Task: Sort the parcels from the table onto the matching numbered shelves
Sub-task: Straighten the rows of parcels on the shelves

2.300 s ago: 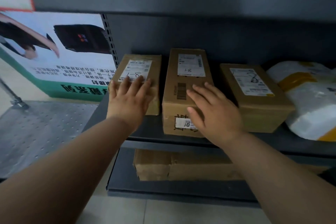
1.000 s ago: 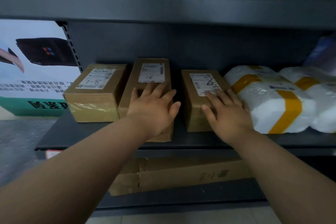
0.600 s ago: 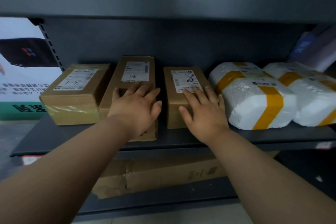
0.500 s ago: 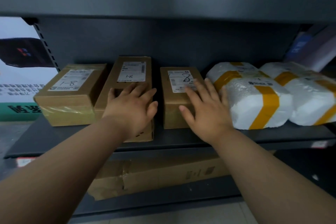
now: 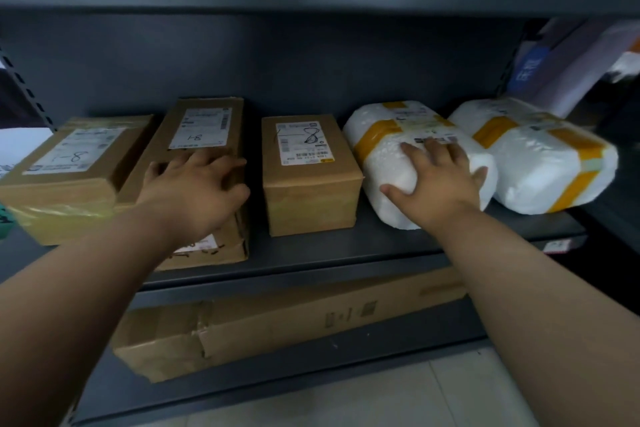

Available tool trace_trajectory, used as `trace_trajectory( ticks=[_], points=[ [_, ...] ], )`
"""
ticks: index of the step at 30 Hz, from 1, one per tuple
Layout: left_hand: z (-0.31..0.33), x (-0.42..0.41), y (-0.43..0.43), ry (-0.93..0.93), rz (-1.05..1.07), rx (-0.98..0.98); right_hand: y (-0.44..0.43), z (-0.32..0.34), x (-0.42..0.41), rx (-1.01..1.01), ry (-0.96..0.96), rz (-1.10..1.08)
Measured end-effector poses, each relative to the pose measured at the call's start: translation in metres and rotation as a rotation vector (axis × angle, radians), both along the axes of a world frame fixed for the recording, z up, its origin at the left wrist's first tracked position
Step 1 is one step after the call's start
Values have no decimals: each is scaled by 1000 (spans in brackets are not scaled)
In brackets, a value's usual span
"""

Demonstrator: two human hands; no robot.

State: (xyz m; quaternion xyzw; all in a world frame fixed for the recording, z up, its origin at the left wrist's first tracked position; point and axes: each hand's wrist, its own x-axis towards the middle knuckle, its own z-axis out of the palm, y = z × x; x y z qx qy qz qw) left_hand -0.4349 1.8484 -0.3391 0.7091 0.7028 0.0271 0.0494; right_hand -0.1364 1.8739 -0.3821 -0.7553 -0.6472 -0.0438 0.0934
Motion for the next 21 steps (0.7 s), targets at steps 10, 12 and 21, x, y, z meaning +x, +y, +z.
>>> trace_trajectory(
  ticks=[10,12,21],
  points=[
    [7,101,-2,137,-340,269,2,3,-2,-51,56,-24],
    [5,112,0,148,-381,274,3,2,1,-50,58,-42],
    [3,127,2,107,-478,223,-13,3,8,-38,40,57]
  ],
)
